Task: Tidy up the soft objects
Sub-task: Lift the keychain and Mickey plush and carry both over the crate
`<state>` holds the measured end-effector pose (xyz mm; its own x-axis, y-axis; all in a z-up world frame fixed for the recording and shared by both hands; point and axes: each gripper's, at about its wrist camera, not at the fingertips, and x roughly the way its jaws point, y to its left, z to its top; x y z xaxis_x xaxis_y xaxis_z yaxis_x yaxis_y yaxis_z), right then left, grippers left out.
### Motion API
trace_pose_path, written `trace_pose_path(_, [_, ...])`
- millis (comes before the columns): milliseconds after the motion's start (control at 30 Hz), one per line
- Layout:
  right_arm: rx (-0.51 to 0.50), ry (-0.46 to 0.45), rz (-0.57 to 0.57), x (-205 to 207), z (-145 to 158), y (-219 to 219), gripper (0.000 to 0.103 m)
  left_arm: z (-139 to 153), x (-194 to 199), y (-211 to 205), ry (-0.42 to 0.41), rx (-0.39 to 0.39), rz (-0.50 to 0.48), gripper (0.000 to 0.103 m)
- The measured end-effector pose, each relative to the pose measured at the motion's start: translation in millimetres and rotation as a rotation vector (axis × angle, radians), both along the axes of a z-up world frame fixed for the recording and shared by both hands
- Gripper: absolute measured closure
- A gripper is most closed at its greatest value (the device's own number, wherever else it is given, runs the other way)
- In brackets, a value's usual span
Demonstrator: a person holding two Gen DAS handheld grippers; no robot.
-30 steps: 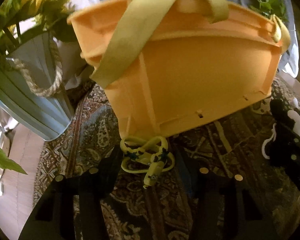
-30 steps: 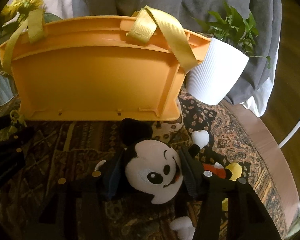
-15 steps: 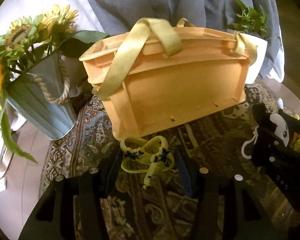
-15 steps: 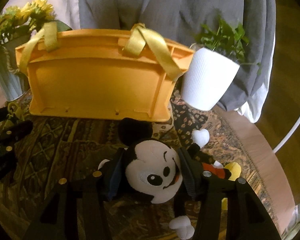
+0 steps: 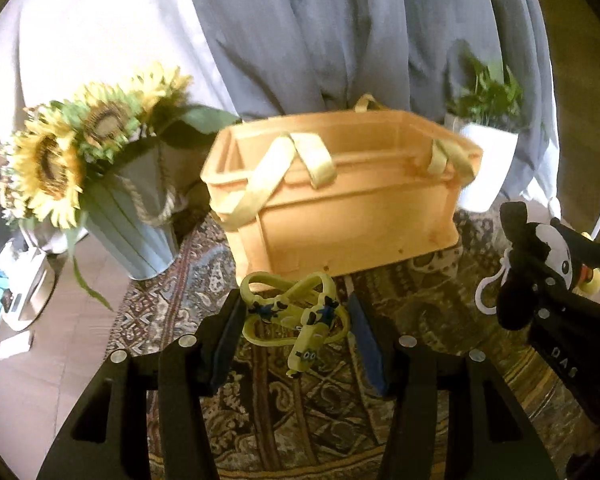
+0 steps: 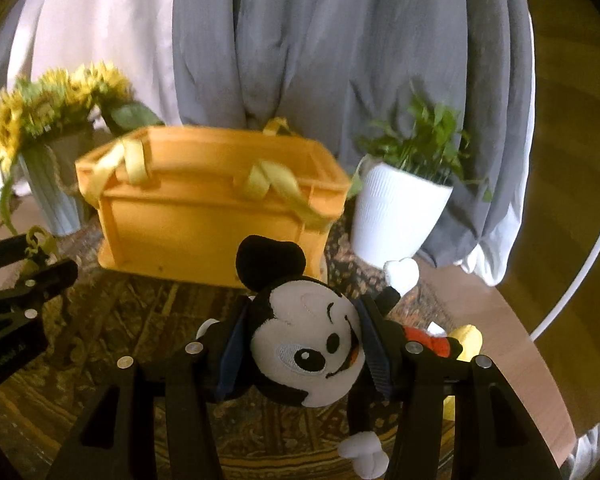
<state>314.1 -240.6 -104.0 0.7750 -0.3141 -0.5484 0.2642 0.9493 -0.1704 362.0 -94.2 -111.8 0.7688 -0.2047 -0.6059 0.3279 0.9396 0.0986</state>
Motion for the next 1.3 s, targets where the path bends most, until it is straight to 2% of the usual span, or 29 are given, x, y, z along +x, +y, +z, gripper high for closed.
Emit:
trace_pose_path(200, [0.016, -0.062, 0.041, -8.1, 27.5, -1.3, 0.049, 23.4, -12.1, 4.5, -0.024, -0.048, 0.044, 0.050])
trace_pose_path(567, [0.016, -0.171, 0.096, -13.8, 73.7, 1.2, 0.049, 68.3, -27.6, 11.0, -0.122, -0.077, 0.067, 0.050])
trace_pose_path(1000, [-0.017, -0.304, 0.124, -0.2, 116.3, 7.5, 0.049, 117.0, -19.4, 13.8, -0.262, -0.099, 0.044, 0.050])
trace_pose_path(1300, [-0.037, -0.376, 0.151, 21.9, 134.1, 15.2, 0.049, 141.4, 0.0, 14.0, -0.319, -0.117, 0.032, 0.050])
